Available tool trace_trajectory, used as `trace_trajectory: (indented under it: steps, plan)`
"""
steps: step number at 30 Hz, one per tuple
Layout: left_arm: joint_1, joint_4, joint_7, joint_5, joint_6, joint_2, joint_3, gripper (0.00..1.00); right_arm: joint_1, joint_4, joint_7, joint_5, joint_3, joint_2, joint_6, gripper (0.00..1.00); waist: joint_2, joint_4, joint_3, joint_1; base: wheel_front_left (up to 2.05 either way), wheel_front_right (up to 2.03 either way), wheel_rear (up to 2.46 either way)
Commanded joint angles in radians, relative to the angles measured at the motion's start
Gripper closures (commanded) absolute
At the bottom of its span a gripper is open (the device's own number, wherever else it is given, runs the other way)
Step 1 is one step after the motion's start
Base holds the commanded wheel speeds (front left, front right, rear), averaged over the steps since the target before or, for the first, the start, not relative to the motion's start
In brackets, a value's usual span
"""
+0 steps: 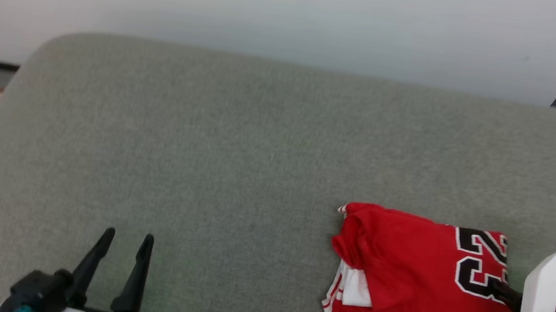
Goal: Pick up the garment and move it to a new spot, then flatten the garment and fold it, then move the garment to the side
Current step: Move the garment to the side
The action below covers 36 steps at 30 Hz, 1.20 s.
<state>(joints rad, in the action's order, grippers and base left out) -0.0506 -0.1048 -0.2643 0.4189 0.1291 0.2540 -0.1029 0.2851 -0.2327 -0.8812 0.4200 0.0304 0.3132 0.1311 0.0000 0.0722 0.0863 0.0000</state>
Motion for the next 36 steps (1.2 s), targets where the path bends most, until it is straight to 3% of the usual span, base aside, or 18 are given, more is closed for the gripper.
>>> trace_trajectory:
  steps: [1, 5, 14, 15, 16, 17, 18, 26, 36]
  plan:
    - [0.017, -0.001, 0.001, 0.007, 0.002, 0.006, -0.005, 0.0, 0.011, -0.001, -0.026, -0.016, 0.016, -0.015, -0.001, 0.0, 0.0, 0.029, 0.057, 0.0, 0.0, 0.0, 0.0]
    - [0.057, 0.0, 0.001, 0.023, 0.002, 0.016, -0.021, 0.0, 0.017, 0.003, -0.097, -0.069, 0.052, -0.059, -0.001, 0.0, 0.0, 0.043, 0.103, 0.0, 0.0, 0.0, 0.0]
    - [0.119, -0.009, 0.001, 0.043, 0.002, 0.023, -0.044, 0.0, -0.016, -0.026, -0.109, -0.123, 0.062, -0.145, 0.0, 0.0, 0.0, 0.071, 0.158, 0.0, 0.0, 0.0, 0.0]
    - [0.122, -0.011, 0.001, 0.045, 0.002, 0.022, -0.045, 0.0, -0.017, -0.026, -0.107, -0.123, 0.062, -0.153, 0.0, 0.08, 0.0, 0.071, 0.161, 0.0, 0.0, 0.0, 0.0]
    - [0.125, -0.013, 0.001, 0.046, 0.002, 0.021, -0.045, 0.0, -0.015, -0.023, -0.095, -0.12, 0.065, -0.16, 0.0, 0.53, 0.0, 0.071, 0.163, 0.0, 0.0, 0.0, 0.0]
    - [0.128, -0.014, 0.001, 0.046, 0.002, 0.021, -0.045, 0.0, -0.013, -0.02, -0.084, -0.115, 0.066, -0.167, 0.002, 0.82, 0.0, 0.069, 0.164, 0.0, 0.0, 0.0, 0.0]
    - [0.131, -0.016, 0.001, 0.046, 0.002, 0.02, -0.045, 0.0, -0.01, -0.019, -0.071, -0.108, 0.067, -0.174, 0.002, 1.0, 0.0, 0.067, 0.165, 0.0, 0.0, 0.0, 0.0]
    - [0.13, -0.008, 0.002, 0.039, 0.002, 0.031, -0.041, 0.0, 0.004, 0.005, 0.073, -0.068, 0.084, -0.144, -0.001, 1.0, 0.0, 0.003, 0.156, 0.0, 0.0, 0.0, 0.0]
    - [0.139, 0.034, 0.001, 0.029, 0.002, 0.061, -0.049, 0.0, -0.009, 0.049, 0.241, -0.029, 0.159, -0.083, -0.001, 1.0, 0.0, -0.142, 0.168, 0.0, 0.0, 0.0, 0.0]
